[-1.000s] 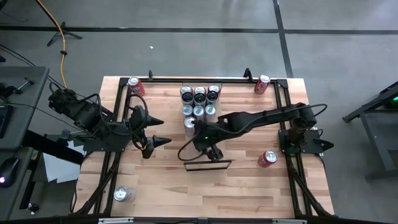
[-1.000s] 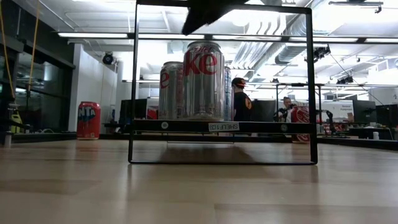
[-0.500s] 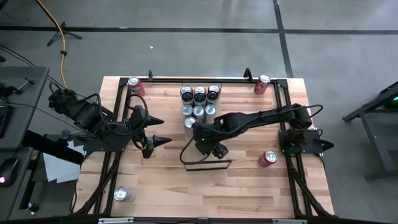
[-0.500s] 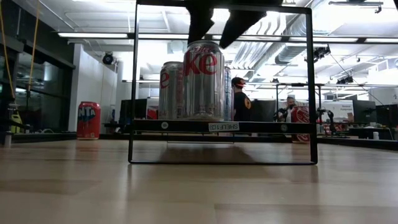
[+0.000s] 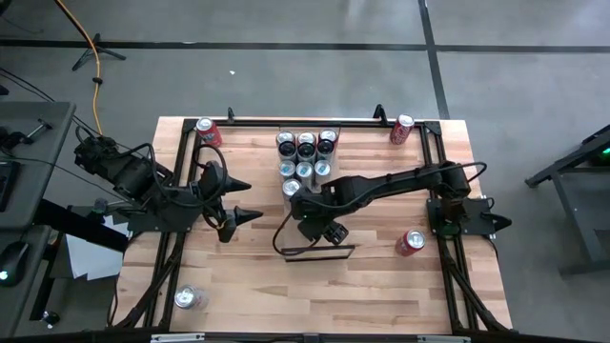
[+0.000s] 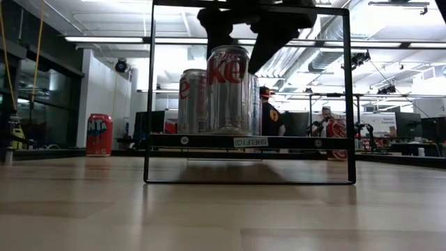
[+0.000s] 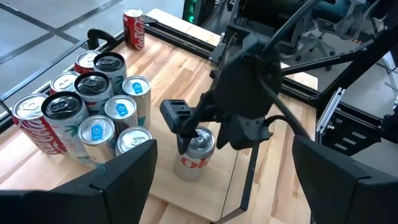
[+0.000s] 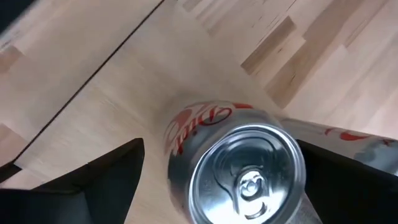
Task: Place canned beverage on shelf
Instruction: Put the silver soda can on the shelf aligned with the other silver soda can
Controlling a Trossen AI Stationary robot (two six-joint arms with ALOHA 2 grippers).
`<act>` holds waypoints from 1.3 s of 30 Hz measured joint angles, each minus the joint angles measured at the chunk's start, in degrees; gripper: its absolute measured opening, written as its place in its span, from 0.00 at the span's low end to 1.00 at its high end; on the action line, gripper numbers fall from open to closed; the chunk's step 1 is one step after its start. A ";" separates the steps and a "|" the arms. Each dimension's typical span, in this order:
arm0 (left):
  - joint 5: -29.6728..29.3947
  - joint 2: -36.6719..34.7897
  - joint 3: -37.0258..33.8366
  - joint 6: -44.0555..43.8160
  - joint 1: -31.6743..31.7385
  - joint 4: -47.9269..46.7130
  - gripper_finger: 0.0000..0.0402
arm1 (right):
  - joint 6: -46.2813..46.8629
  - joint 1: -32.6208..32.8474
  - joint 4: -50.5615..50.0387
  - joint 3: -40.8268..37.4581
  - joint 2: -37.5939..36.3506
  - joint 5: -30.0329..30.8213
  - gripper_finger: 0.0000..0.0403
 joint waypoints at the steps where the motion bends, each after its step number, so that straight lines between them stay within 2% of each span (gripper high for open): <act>1: 0.00 0.00 0.00 0.00 0.00 -0.05 0.80 | 0.00 -0.02 0.00 0.00 0.30 0.00 0.96; 8: 0.00 0.00 0.00 0.00 0.02 -0.05 0.80 | 0.49 -0.28 -0.48 0.00 0.48 0.77 0.85; 14: 0.00 0.00 0.00 0.00 0.02 -0.07 0.80 | 7.68 -0.29 -2.32 0.00 0.26 3.06 0.73; 19: 0.00 0.00 0.00 0.02 0.02 -0.06 0.80 | 20.99 -0.50 -6.35 0.13 0.10 3.98 0.73; 25: -0.87 0.00 0.00 0.02 0.00 -0.07 0.80 | 41.09 -1.72 -10.59 0.15 -0.02 7.03 0.75; 35: -1.40 0.00 0.00 0.02 0.02 -0.07 0.80 | 69.75 -4.78 -10.97 0.11 -0.02 5.97 0.75; 39: -1.46 0.00 0.00 0.02 0.02 -0.07 0.80 | 77.06 -5.87 -10.95 0.09 0.04 5.67 0.75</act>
